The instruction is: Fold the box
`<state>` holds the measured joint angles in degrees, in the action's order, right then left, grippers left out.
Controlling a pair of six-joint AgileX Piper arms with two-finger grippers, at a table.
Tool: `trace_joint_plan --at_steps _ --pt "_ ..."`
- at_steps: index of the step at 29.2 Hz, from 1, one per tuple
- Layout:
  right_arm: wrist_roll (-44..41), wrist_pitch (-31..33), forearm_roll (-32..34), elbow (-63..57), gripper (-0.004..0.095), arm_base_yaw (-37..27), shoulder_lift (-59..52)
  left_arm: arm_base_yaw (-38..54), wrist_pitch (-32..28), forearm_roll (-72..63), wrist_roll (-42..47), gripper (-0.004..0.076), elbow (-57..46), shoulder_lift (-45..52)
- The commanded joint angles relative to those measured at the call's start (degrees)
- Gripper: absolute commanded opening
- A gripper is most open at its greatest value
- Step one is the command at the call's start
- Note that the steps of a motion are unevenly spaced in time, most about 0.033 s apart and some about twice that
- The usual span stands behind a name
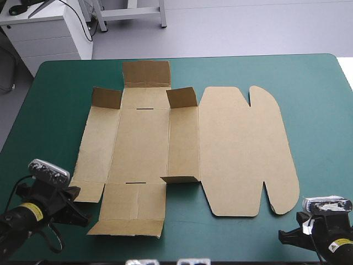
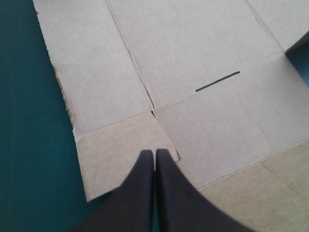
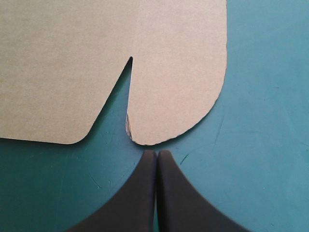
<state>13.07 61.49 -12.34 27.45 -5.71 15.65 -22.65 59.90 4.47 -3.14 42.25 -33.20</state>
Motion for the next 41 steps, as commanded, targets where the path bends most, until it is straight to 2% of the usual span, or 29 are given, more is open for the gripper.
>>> trace_joint_plan --at_steps 1,4,10,17,20,27,32,36,41 --pt "0.19 -3.20 -0.64 1.39 -0.0019 -0.04 0.63 -0.39 1.39 -0.38 1.40 -0.0008 8.46 -7.23" --pt "0.19 -3.20 -0.64 1.39 -0.0019 -0.04 0.63 -0.39 3.05 -0.01 1.40 -0.0008 13.46 -13.05" --pt "0.19 -3.20 -0.64 1.39 -0.0019 -0.04 0.63 -0.39 2.10 -0.01 1.29 -0.0008 21.25 -24.22" --pt "0.19 -3.20 -0.64 1.39 -0.0019 -0.04 0.63 2.51 -1.99 -0.41 1.29 -0.0008 24.66 -34.32" --pt "0.19 -3.20 -0.64 1.39 -0.0019 -0.04 0.63 7.44 -2.96 -2.45 -0.08 -0.0008 24.69 -37.36" --pt "0.19 -3.20 -0.64 1.39 -0.0019 -0.04 0.63 26.19 -2.85 -18.92 -14.18 -0.0008 24.69 -41.39" --pt "0.19 -3.20 -0.64 1.39 -0.0019 -0.04 0.63 40.15 -0.65 -31.88 -23.13 -0.0008 24.69 -44.43" --pt "0.19 -3.20 -0.53 1.39 -0.0019 -0.04 0.63 49.41 4.21 -39.17 -29.29 -0.0008 24.69 -48.00" --pt "0.19 -3.20 -0.53 1.39 -0.0019 -0.04 0.63 55.54 10.85 -42.90 -29.78 -0.0008 24.69 -54.38"
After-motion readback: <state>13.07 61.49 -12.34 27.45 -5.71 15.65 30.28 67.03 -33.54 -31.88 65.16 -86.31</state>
